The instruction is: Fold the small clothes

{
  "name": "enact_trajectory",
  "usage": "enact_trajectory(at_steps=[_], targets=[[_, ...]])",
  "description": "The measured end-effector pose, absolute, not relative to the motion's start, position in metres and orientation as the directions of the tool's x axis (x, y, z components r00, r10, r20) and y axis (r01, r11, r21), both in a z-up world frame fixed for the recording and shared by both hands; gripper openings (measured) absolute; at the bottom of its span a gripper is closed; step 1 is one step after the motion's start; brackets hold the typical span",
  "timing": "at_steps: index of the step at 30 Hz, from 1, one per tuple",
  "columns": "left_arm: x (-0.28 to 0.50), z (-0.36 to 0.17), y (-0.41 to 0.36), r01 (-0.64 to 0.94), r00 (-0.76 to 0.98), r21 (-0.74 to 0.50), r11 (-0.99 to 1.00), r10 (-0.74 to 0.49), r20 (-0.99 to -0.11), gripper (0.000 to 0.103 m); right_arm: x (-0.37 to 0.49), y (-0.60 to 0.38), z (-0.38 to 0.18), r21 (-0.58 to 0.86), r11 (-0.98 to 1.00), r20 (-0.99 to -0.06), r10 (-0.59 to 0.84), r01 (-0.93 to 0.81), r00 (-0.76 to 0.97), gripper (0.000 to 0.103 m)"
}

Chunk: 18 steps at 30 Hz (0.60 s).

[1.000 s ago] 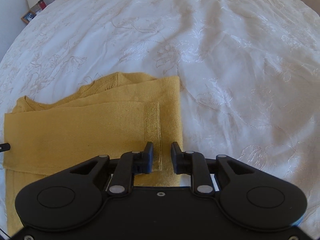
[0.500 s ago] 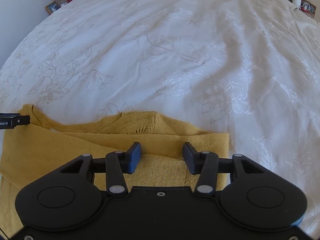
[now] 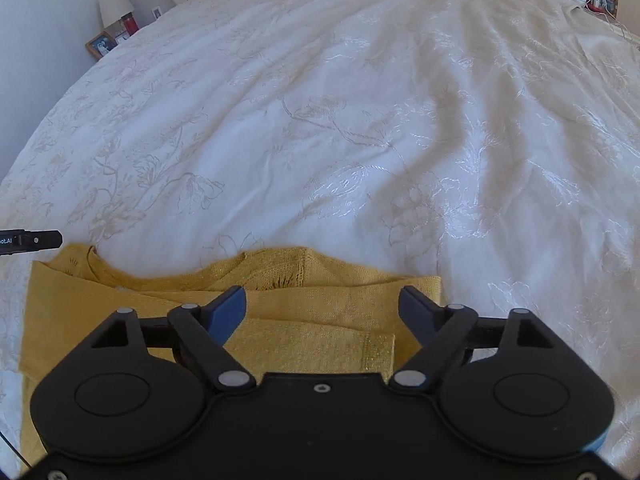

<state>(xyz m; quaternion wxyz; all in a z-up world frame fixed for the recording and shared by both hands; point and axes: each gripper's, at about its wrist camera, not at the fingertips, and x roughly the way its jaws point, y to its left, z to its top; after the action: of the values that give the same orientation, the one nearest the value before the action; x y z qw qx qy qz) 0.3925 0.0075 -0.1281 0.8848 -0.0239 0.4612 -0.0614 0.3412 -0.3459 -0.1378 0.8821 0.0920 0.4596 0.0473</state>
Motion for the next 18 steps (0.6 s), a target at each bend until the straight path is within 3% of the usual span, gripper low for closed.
enact_trajectory(at_steps=[3,18], targets=[[0.357,-0.117,0.006,0.101,0.571,-0.095,0.990,-0.136,-0.810,0.096,0.317,-0.350,-0.129,0.238,0.971,-0.795,0.196,-0.002,0.575,0.102],[0.168,-0.119,0.014,0.039,0.442,-0.066,0.997,-0.076,-0.894,0.097,0.160,-0.354,-0.116,0.316,0.943,-0.825,0.327,-0.105,0.460,0.102]])
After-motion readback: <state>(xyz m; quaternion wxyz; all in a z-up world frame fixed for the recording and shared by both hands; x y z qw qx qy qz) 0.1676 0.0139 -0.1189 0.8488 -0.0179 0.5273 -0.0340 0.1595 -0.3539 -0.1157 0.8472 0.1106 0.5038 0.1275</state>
